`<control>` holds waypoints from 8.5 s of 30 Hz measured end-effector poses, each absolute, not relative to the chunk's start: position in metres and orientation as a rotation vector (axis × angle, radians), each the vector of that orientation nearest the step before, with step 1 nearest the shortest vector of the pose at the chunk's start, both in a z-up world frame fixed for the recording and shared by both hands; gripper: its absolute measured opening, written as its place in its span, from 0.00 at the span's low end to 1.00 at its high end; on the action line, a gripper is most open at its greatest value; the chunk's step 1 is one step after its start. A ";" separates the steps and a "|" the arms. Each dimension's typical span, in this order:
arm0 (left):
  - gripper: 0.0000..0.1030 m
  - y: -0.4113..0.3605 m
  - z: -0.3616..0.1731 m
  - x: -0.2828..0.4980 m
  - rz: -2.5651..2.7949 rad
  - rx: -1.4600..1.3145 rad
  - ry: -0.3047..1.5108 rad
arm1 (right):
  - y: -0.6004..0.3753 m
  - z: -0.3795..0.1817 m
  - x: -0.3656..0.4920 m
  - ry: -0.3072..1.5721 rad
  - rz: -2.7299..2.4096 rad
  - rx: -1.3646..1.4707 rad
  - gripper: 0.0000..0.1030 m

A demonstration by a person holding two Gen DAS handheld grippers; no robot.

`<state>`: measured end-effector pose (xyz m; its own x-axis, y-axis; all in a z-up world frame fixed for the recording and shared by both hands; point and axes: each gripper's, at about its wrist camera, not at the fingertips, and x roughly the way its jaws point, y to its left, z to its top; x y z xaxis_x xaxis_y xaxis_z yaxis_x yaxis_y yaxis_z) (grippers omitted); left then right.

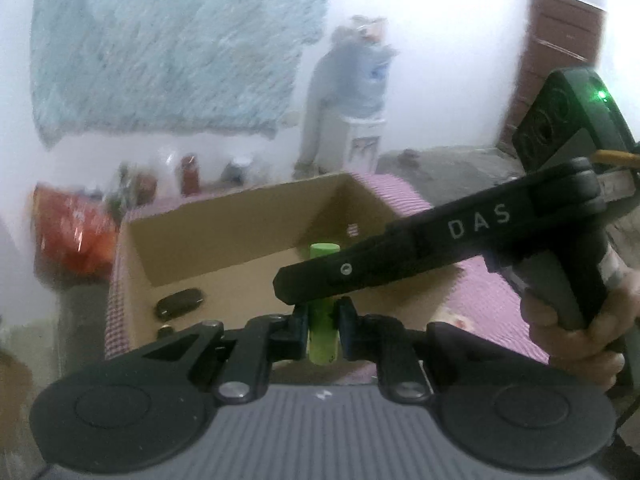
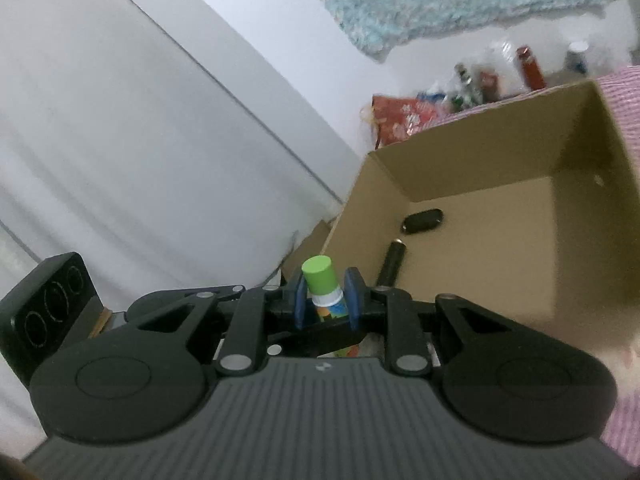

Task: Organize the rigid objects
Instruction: 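Lift the glue stick into the box and open the right gripper, then bring the right gripper back to the green dropper bottle, then close the right gripper around the green dropper bottle, then carry the dropper bottle into the box and release it, then return the right gripper to the pink lid on the table, then grasp the rim of the pink lid with the right gripper, then carry the pink lid into the box and release it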

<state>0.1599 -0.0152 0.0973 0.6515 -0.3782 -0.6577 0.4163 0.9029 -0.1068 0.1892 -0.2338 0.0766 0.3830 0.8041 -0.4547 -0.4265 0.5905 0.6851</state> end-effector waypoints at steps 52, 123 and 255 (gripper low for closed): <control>0.78 0.008 0.121 0.085 -0.379 -0.036 0.665 | -0.334 0.103 0.099 0.707 0.641 0.483 0.98; 0.31 -0.015 0.127 0.187 -0.372 0.148 0.670 | -0.223 0.118 0.184 0.647 0.768 0.160 0.19; 0.71 -0.098 -0.030 0.082 -0.615 0.292 0.853 | -0.279 -0.062 0.068 0.919 0.323 0.122 0.21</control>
